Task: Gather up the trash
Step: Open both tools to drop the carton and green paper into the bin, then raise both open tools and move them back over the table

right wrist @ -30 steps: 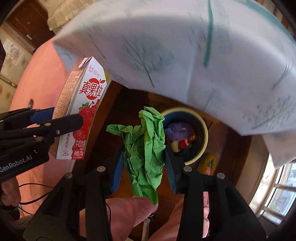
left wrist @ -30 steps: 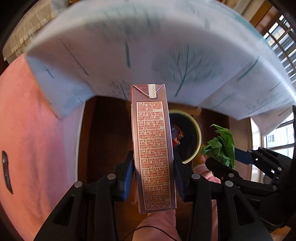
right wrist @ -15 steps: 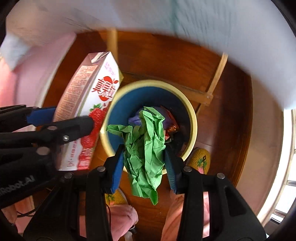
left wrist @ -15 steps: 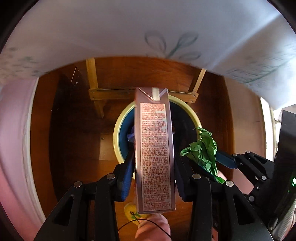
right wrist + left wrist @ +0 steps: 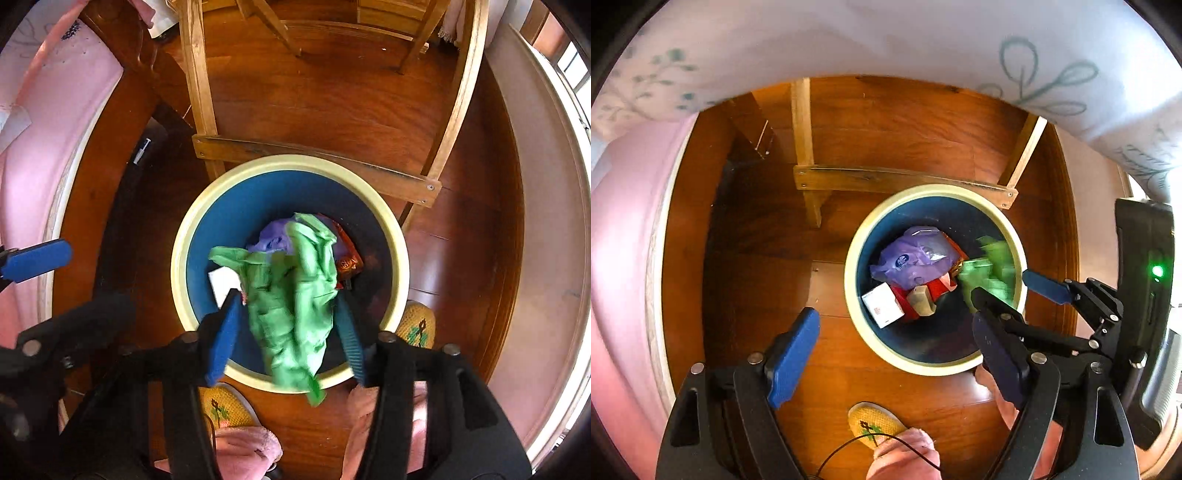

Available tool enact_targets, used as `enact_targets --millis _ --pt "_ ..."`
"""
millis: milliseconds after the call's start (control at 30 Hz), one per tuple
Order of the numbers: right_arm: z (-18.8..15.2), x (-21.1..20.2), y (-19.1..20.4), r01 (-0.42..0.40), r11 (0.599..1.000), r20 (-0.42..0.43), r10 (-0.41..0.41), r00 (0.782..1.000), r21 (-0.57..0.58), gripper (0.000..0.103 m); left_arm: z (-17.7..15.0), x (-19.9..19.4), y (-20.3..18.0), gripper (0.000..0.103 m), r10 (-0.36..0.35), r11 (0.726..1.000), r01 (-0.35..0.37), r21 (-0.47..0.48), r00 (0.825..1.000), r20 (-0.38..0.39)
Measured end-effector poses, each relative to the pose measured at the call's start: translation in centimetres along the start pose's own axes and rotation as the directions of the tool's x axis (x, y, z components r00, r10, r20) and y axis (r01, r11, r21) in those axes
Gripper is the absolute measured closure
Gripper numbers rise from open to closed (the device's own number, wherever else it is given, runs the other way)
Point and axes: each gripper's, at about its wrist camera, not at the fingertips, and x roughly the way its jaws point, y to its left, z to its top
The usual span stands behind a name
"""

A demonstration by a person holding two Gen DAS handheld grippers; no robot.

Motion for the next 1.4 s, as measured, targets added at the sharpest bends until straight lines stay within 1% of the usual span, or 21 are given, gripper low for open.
enact_targets --millis 33,100,167,300,467,600,767,900,933,1000,1033,1100,1200,1233,1333,1400 --pt "0.0 -0.3 0.2 0.008 1.000 0.002 -0.008 1.000 -0.001 0.047 0.6 -0.1 -0.9 0.017 0.000 1.000 0.000 -0.005 1.000 0.002" --pt "0.9 0.1 -1.7 0.014 1.000 0.003 -0.014 1.000 -0.001 0.045 0.3 -1.1 -0.6 0.017 -0.003 1.000 0.003 -0.018 1.000 0.011" --pt "1.3 0.2 -1.6 0.023 1.000 0.004 -0.023 1.000 0.002 0.043 0.4 -1.9 -0.4 0.017 -0.002 1.000 0.002 -0.027 1.000 0.018" --pt "2.1 -1.4 -1.1 0.028 1.000 0.012 -0.028 1.000 -0.010 0.041 -0.6 -5.7 0.8 0.017 0.001 0.998 0.001 -0.055 0.999 0.039" --pt "2.6 -5.5 0.9 0.035 0.999 0.027 -0.034 0.999 -0.032 0.038 -1.4 -10.9 2.5 0.017 0.005 0.995 0.003 -0.104 0.997 0.080" --pt "3.3 -9.1 2.2 0.036 0.999 0.053 -0.035 0.998 -0.031 0.030 -2.1 -15.0 3.8 0.017 0.009 0.991 0.006 -0.131 0.993 0.116" --pt "4.0 -12.6 3.1 0.050 0.998 0.066 -0.048 0.997 -0.031 0.029 -2.6 -19.7 4.3 0.017 0.037 0.990 -0.016 -0.137 0.988 0.152" --pt "3.7 -16.7 3.8 0.031 0.999 0.063 -0.029 0.998 -0.041 0.029 -2.7 -24.2 4.4 0.017 0.017 0.989 0.011 -0.150 0.982 0.187" --pt "3.5 -18.4 4.2 0.028 0.998 0.060 -0.025 0.998 -0.050 0.029 -2.8 -25.2 4.5 0.017 0.015 0.988 0.015 -0.152 0.981 0.194" --pt "3.1 -20.6 4.8 0.017 0.998 0.057 -0.013 0.998 -0.067 0.029 -2.9 -28.2 4.4 0.017 0.006 0.987 0.032 -0.159 0.974 0.228" --pt "2.8 -22.5 5.2 0.009 0.997 0.058 -0.005 0.998 -0.081 0.029 -2.9 -29.3 4.4 0.017 0.001 0.986 0.038 -0.160 0.971 0.240" --pt "2.4 -25.3 5.7 -0.003 0.995 0.069 0.010 0.998 -0.105 0.029 -2.8 -32.9 4.3 0.017 -0.011 0.986 0.059 -0.158 0.958 0.288" --pt "2.5 -30.8 6.9 -0.016 0.988 0.121 0.035 0.992 -0.151 0.029 -2.8 -37.9 4.0 0.017 -0.014 0.988 0.067 -0.140 0.937 0.350" --pt "2.6 -32.0 7.1 -0.016 0.987 0.138 0.039 0.990 -0.161 0.029 -2.5 -39.0 4.0 0.017 -0.010 0.989 0.063 -0.136 0.931 0.364" --pt "3.5 -37.4 8.5 0.000 0.978 0.239 0.051 0.970 -0.209 0.029 -2.0 -43.0 3.5 0.017 -0.005 0.993 0.054 -0.106 0.907 0.422" --pt "4.3 -40.7 9.3 0.019 0.972 0.310 0.056 0.949 -0.234 0.029 -1.7 -45.6 3.1 0.017 -0.003 0.996 0.046 -0.082 0.889 0.457"
